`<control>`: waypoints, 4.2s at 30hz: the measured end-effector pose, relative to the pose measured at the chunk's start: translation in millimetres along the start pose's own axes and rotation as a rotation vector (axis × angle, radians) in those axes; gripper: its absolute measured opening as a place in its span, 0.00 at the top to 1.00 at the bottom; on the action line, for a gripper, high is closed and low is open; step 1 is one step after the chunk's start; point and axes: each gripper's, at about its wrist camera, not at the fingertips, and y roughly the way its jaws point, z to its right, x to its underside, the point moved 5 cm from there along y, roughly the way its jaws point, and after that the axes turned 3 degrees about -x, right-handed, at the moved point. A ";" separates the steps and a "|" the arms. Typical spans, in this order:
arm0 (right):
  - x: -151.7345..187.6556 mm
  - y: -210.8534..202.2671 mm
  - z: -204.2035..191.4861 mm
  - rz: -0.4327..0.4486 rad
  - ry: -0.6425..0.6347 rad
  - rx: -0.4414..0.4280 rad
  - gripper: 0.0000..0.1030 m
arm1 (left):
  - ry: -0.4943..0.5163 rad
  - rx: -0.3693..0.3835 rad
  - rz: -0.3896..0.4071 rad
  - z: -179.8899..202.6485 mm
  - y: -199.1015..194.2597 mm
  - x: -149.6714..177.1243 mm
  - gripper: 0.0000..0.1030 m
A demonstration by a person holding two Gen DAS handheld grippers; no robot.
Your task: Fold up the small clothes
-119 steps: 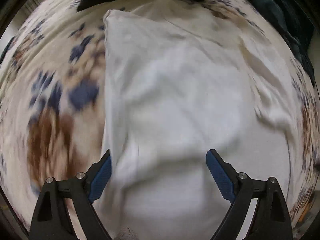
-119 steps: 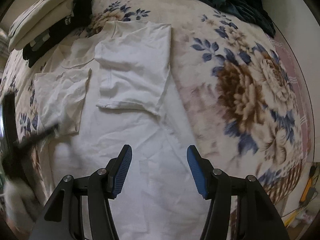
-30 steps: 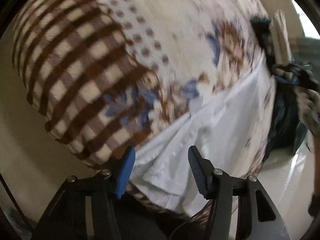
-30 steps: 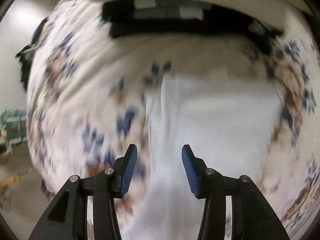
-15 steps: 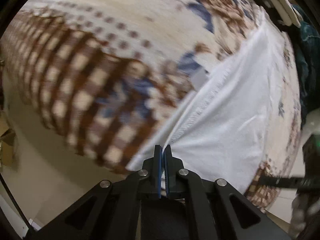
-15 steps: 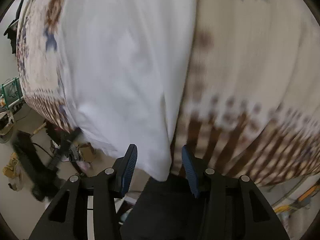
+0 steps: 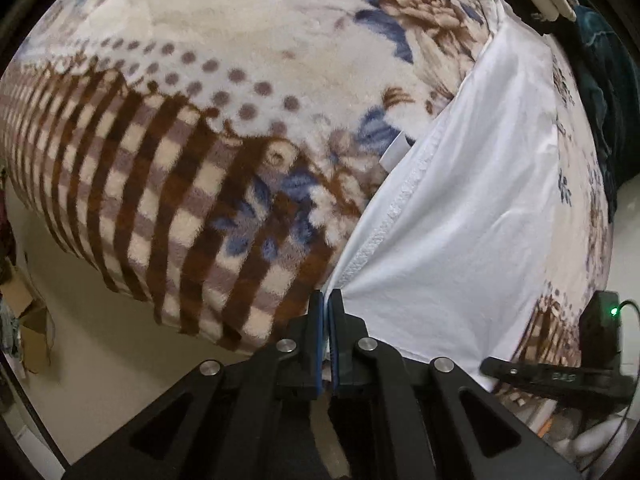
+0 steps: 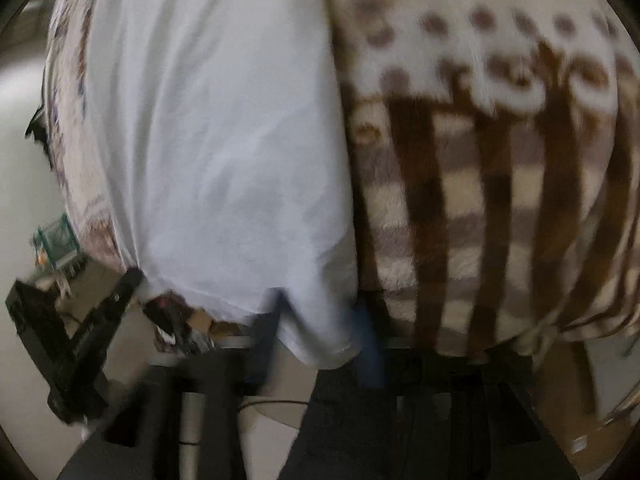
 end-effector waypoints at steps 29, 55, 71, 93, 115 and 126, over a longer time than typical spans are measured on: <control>-67.8 -138.8 -69.5 0.364 0.079 -0.016 0.46 | 0.180 0.342 0.138 114.5 -83.2 -223.5 0.37; -418.1 -198.9 -64.5 0.373 0.024 0.007 0.46 | 0.199 0.234 0.286 267.4 13.3 -432.9 0.99; -462.2 -228.5 -128.1 0.432 -0.100 -0.123 0.46 | 0.082 0.355 0.151 247.6 32.1 -439.7 0.62; -480.8 -216.8 -157.0 0.415 -0.175 -0.077 0.46 | 0.165 0.219 0.304 264.3 30.8 -433.3 0.99; -517.6 -179.9 -176.3 0.275 -0.168 -0.444 0.76 | 0.303 0.370 0.225 296.1 47.3 -439.5 0.94; -459.0 -221.2 -206.0 0.394 -0.282 -0.450 0.92 | 0.305 0.464 0.292 282.7 -14.0 -411.5 0.94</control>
